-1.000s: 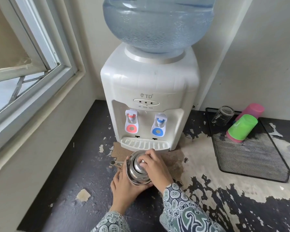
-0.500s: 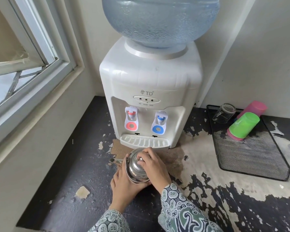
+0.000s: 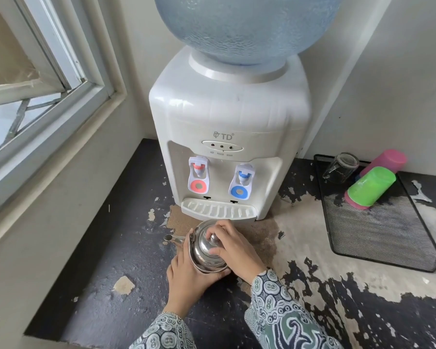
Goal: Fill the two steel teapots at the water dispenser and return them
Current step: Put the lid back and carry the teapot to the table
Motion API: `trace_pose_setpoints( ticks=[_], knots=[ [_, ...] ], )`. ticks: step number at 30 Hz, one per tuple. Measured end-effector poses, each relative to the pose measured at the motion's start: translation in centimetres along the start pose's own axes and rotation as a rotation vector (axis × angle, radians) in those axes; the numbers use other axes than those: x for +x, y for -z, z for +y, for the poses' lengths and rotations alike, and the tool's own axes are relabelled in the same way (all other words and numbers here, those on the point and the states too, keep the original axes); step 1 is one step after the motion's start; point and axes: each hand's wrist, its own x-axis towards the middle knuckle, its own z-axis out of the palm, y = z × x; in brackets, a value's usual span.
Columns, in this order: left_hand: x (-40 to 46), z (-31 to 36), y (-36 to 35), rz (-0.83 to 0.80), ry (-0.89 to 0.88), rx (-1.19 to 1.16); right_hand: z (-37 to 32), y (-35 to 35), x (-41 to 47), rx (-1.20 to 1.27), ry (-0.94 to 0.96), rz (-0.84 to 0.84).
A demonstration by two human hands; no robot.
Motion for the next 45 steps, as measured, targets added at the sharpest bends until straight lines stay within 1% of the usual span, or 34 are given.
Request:
trace_pose_setpoints(
  ticks=[7,9,11,14,18,20,23,26,28,31,33,34,35,37,39,40,42,45],
  knots=[
    [-0.1,0.2,0.1,0.004,-0.012,-0.014,0.0,0.0,-0.2,-0.077,0.042,0.006],
    [-0.1,0.4,0.2,0.001,-0.005,-0.008,0.2,0.2,-0.1,-0.019,0.010,-0.012],
    [-0.1,0.5,0.6,0.003,-0.004,0.023,0.3,0.5,0.1,0.090,-0.049,-0.019],
    [0.1,0.7,1.6,-0.004,-0.034,0.143,0.6,1.0,0.5,0.246,-0.126,-0.043],
    [0.7,1.3,3.5,-0.122,0.027,0.213,0.9,1.6,0.6,0.379,-0.167,-0.070],
    [1.3,1.7,4.2,-0.164,0.019,0.243,1.0,1.6,0.6,0.434,-0.181,-0.051],
    [2.4,2.9,5.4,-0.228,0.008,0.228,1.0,1.1,0.7,0.443,-0.167,-0.007],
    [4.3,4.5,6.7,-0.365,0.012,0.307,1.0,0.5,0.5,0.445,-0.154,0.019],
    [5.5,6.0,7.6,-0.469,0.019,0.390,1.0,0.4,0.5,0.500,-0.188,0.038],
    [6.6,7.5,8.3,-0.579,0.016,0.422,1.4,0.4,0.3,0.544,-0.182,0.050],
    [6.8,7.6,8.7,-0.606,0.034,0.482,1.3,0.4,-0.2,0.550,-0.155,0.057],
    [6.9,7.3,8.6,-0.581,0.017,0.490,1.3,0.4,-0.3,0.542,-0.147,0.075],
    [6.9,6.8,8.4,-0.534,-0.016,0.473,1.3,0.3,-0.4,0.539,-0.145,0.092],
    [6.7,6.0,7.9,-0.388,-0.109,0.396,1.3,0.2,-0.4,0.545,-0.156,0.115],
    [6.1,5.5,7.2,-0.227,-0.228,0.251,1.2,-0.1,-0.3,0.565,-0.173,0.129],
    [5.8,5.3,6.8,-0.193,-0.284,0.143,1.2,-0.1,-0.3,0.577,-0.180,0.138],
    [5.2,5.0,6.3,-0.228,-0.327,-0.083,1.4,-0.3,-0.2,0.592,-0.186,0.153],
    [4.4,4.1,5.9,-0.311,-0.265,-0.343,1.4,-0.5,-0.2,0.581,-0.189,0.176]
  ],
)
